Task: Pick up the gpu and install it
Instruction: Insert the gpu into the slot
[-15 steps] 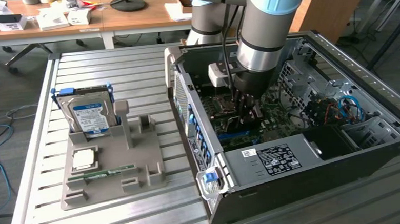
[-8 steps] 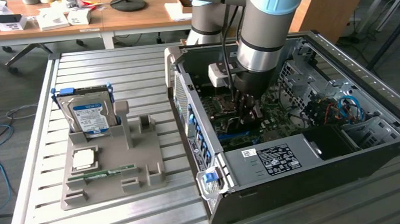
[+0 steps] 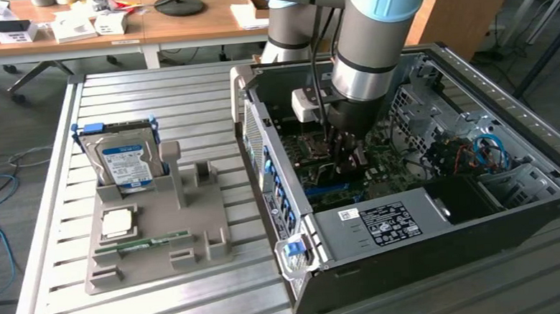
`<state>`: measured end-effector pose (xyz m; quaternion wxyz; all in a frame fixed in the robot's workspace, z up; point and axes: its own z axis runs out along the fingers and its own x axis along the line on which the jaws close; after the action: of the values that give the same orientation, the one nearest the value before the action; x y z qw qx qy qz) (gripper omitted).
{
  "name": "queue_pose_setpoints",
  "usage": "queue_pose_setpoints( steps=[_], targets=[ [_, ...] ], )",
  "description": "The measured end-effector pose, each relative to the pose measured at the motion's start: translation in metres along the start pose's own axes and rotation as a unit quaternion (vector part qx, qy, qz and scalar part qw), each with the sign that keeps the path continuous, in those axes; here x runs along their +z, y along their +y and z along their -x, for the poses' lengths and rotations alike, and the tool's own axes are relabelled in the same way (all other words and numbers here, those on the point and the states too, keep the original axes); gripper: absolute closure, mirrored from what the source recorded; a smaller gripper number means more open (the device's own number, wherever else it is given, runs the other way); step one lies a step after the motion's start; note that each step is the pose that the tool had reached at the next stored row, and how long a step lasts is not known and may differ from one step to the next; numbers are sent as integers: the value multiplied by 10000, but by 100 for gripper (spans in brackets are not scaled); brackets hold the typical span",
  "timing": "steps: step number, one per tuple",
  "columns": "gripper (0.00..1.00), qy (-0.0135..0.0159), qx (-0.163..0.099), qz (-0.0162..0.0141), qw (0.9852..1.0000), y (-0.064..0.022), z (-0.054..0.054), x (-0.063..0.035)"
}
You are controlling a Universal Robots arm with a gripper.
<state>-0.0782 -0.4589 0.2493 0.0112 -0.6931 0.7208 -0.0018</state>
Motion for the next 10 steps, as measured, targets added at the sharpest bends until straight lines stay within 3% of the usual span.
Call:
queue_pose_setpoints(
  steps=[10],
  targets=[
    [74, 0, 0, 0, 10000, 0, 0, 2]
  ],
)
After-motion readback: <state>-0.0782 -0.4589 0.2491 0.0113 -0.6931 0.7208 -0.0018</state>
